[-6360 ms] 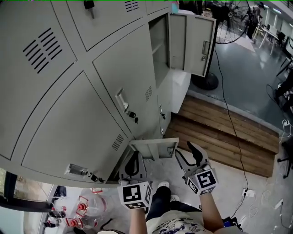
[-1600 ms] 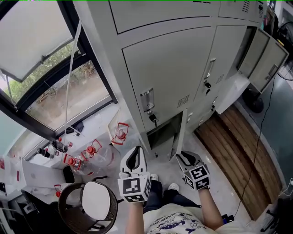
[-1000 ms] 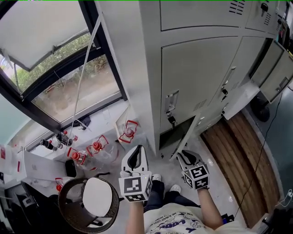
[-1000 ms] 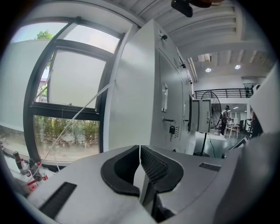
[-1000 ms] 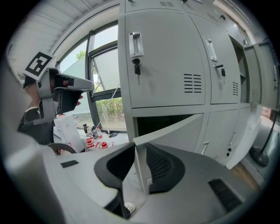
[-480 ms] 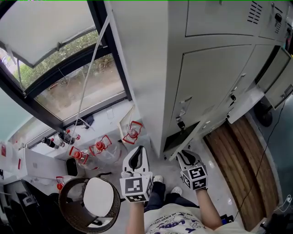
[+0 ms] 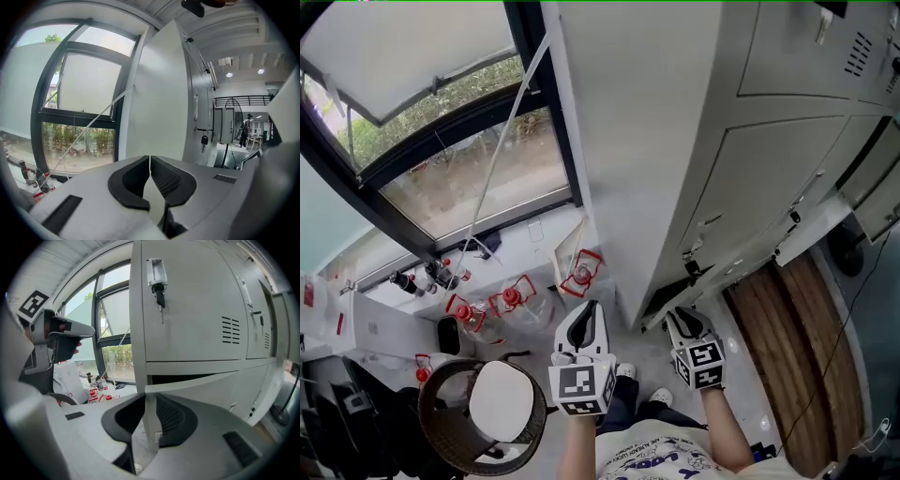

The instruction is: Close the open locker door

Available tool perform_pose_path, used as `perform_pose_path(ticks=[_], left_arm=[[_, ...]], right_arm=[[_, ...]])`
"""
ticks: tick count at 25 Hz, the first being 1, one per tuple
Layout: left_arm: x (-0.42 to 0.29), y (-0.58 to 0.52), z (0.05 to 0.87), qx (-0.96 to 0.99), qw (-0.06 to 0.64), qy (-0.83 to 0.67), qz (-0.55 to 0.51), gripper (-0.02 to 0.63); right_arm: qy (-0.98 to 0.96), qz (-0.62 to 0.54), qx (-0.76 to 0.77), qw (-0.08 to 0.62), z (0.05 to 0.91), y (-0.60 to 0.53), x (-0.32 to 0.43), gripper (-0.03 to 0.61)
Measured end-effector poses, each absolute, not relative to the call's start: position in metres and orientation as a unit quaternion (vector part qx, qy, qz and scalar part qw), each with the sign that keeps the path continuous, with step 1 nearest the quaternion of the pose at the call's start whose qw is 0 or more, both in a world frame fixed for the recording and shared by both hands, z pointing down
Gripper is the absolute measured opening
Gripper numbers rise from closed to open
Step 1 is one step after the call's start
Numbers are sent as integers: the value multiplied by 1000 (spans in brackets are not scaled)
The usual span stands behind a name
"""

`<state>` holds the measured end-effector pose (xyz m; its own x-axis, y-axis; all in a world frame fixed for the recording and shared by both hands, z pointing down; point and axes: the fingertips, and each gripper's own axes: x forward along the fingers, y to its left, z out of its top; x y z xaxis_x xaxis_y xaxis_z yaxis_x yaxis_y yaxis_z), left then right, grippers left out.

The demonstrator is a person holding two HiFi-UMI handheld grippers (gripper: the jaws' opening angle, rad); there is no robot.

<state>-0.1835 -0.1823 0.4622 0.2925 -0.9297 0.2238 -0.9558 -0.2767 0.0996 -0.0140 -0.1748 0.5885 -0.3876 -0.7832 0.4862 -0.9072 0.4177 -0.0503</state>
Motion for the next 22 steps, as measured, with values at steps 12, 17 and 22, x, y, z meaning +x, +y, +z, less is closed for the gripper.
perform_pose_path(ticks=[12,17,22], left_arm=[[-205,-192,465,781,114,-611,58,14],[-210,-197,464,779,113,-615,58,14],[-215,-201,461,776,110,-618,57,14]], right_arm=[[-823,150,512,194,588,-201,-28,64],[-826,149,509,193,588,-207,-33,47],[-824,149,511,192,589,-214,-36,30]])
